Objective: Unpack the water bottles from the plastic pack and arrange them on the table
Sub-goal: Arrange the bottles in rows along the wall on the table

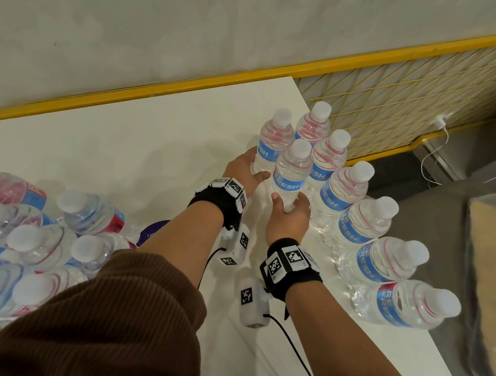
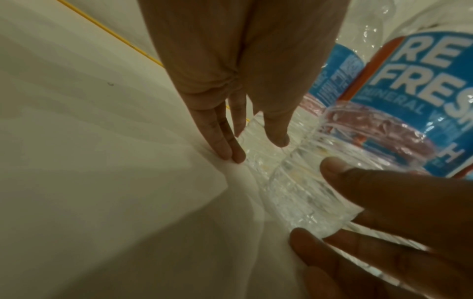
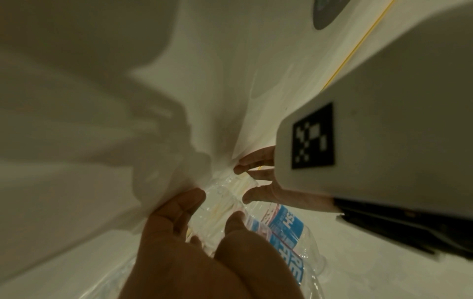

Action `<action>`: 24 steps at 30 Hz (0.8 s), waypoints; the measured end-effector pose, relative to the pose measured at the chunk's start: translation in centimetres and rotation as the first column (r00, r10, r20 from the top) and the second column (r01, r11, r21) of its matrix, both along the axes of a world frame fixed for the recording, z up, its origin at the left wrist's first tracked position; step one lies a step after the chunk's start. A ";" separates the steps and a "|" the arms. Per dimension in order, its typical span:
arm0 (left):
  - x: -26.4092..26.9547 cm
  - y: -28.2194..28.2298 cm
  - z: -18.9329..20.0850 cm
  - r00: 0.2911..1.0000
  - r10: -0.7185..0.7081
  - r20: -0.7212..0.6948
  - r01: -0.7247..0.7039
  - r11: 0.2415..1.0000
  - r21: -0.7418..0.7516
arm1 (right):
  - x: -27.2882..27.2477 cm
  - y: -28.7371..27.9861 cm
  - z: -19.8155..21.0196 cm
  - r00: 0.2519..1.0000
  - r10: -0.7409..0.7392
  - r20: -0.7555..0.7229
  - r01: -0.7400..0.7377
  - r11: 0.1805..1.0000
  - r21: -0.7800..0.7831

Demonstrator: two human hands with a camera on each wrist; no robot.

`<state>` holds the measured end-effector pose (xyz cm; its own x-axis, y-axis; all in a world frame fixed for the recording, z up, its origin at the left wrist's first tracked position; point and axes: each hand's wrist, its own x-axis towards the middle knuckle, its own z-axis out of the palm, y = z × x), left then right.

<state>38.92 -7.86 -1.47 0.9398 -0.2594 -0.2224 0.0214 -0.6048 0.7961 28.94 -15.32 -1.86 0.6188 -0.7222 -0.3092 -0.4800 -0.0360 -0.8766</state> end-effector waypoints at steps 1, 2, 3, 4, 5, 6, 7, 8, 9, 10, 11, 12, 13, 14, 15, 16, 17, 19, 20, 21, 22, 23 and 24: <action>0.0 0.0 0.0 1.000 0.008 -0.005 -0.008 1.000 -0.005 | 0.0 0.0 0.0 1.000 -0.001 -0.003 0.001 1.000 -0.004; 0.1 0.0 0.0 1.000 0.013 -0.016 -0.013 1.000 -0.006 | 0.0 0.1 0.0 1.000 -0.004 -0.003 0.004 1.000 -0.003; 0.1 0.0 0.0 1.000 0.013 -0.021 -0.013 1.000 -0.008 | 0.1 0.2 -0.1 1.000 -0.008 -0.003 0.008 1.000 -0.001; 0.1 -0.1 0.0 1.000 0.009 -0.023 -0.009 1.000 -0.007 | 0.1 0.2 -0.1 1.000 -0.012 0.000 0.012 1.000 0.002; 0.1 -0.1 0.0 1.000 0.005 -0.022 -0.005 1.000 -0.008 | 0.1 0.3 -0.1 1.000 -0.015 0.002 0.015 1.000 0.006; 0.2 -0.2 0.1 1.000 0.001 -0.021 -0.001 1.000 -0.009 | 0.1 0.3 -0.1 1.000 -0.018 0.005 0.018 1.000 0.010; 0.2 -0.2 0.1 1.000 -0.003 -0.018 0.003 1.000 -0.009 | 0.2 0.3 0.0 1.000 -0.020 0.006 0.020 1.000 0.015; 0.2 -0.3 0.1 1.000 -0.006 -0.021 0.006 1.000 -0.008 | 0.2 0.3 0.0 1.000 -0.022 0.005 0.022 1.000 0.019; 0.2 -0.3 0.1 1.000 -0.008 -0.023 0.008 1.000 -0.011 | 0.3 0.3 0.0 1.000 -0.023 0.003 0.023 0.999 0.023; 0.3 -0.4 0.1 1.000 -0.007 -0.027 0.007 1.000 -0.017 | 0.3 0.3 0.0 1.000 -0.024 0.001 0.024 0.999 0.023; 0.3 -0.4 0.1 0.999 -0.006 -0.032 0.005 1.000 -0.023 | 0.3 0.3 0.0 1.000 -0.024 0.000 0.024 0.999 0.023; 0.3 -0.5 0.1 0.999 -0.003 -0.033 0.002 1.000 -0.030 | 0.3 0.4 0.0 1.000 -0.023 -0.001 0.023 0.999 0.022; 0.3 -0.5 0.1 0.999 0.001 -0.033 -0.002 0.999 -0.032 | 0.4 0.4 0.1 1.000 -0.022 -0.001 0.022 1.000 0.021; 0.3 -0.5 0.2 0.999 0.003 -0.034 -0.004 1.000 -0.031 | 0.4 0.4 0.1 1.000 -0.022 -0.001 0.022 0.999 0.024; 0.3 -0.5 0.2 0.999 0.002 -0.033 -0.003 1.000 -0.025 | 0.4 0.4 0.1 1.000 -0.024 0.001 0.024 0.999 0.029; 0.3 -0.6 0.2 1.000 -0.001 -0.030 0.001 1.000 -0.017 | 0.4 0.3 0.2 1.000 -0.026 0.003 0.026 0.999 0.034; 0.3 -0.6 0.3 1.000 -0.003 -0.028 0.002 1.000 -0.008 | 0.4 0.3 0.3 1.000 -0.026 0.001 0.026 0.999 0.038; 0.3 -0.6 0.4 1.000 0.000 -0.029 0.000 1.000 0.006 | 0.4 0.2 0.5 1.000 -0.022 -0.011 0.022 0.999 0.036; 0.2 -0.6 0.4 1.000 0.000 -0.029 0.001 1.000 0.006 | 0.4 0.2 0.5 1.000 -0.019 -0.017 0.019 0.999 0.034; 0.2 -0.7 0.4 1.000 -0.002 -0.031 0.002 1.000 0.001 | 0.4 0.2 0.6 1.000 -0.018 -0.020 0.019 0.999 0.034; 0.2 -0.6 0.4 0.999 -0.003 -0.033 0.003 1.000 -0.004 | 0.5 0.2 0.5 1.000 -0.020 -0.020 0.021 0.999 0.035; 0.3 -0.6 0.4 0.999 -0.003 -0.038 0.003 1.000 -0.002 | 0.5 0.2 0.5 1.000 -0.023 -0.022 0.024 0.999 0.036; 0.4 -0.6 0.3 0.999 -0.002 -0.039 0.003 1.000 0.005 | 0.4 0.1 0.5 0.999 -0.025 -0.023 0.026 0.999 0.038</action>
<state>39.32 -8.44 -1.13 0.9297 -0.2606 -0.2604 0.0511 -0.6087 0.7917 29.38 -15.19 -1.38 0.5933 -0.7248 -0.3502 -0.4997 0.0095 -0.8661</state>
